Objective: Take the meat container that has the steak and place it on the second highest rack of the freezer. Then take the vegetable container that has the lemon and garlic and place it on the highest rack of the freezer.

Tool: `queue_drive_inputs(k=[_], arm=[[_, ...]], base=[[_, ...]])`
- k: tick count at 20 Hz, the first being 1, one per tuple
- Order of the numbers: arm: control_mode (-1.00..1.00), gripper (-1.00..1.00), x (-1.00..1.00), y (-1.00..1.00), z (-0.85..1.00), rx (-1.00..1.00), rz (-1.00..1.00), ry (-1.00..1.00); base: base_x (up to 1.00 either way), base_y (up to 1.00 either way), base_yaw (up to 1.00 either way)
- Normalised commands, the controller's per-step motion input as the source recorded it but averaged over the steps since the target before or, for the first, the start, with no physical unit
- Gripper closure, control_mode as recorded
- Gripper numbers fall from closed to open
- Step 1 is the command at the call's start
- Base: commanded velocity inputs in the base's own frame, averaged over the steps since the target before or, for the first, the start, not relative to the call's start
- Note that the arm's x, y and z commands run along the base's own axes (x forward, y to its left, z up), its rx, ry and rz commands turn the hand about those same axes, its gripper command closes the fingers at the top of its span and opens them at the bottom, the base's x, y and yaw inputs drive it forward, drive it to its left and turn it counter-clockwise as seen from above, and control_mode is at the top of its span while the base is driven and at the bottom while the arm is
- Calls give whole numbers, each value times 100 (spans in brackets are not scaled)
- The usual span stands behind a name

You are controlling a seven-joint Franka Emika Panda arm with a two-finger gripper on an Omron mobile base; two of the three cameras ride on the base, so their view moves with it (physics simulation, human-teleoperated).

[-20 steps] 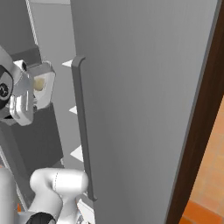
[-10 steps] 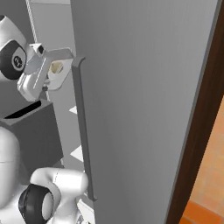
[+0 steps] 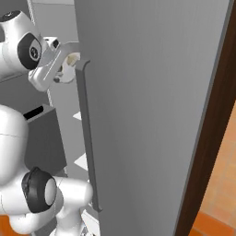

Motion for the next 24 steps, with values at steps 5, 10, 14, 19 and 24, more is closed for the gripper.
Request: queue_drive_inputs(k=[5,10,14,19,24], arm=[[-100,100,51,8,-5,1,-3,-23],[-100,100,76,0,0,4,-3,-5],[-100,100,76,0,0,2,-6,0],[-100,100,65,-3,0,4,-8,2],[-100,100,74,-8,-4,4,-9,5]], base=[[0,0,0],[0,0,0],[0,0,0],[0,0,0],[0,0,0]])
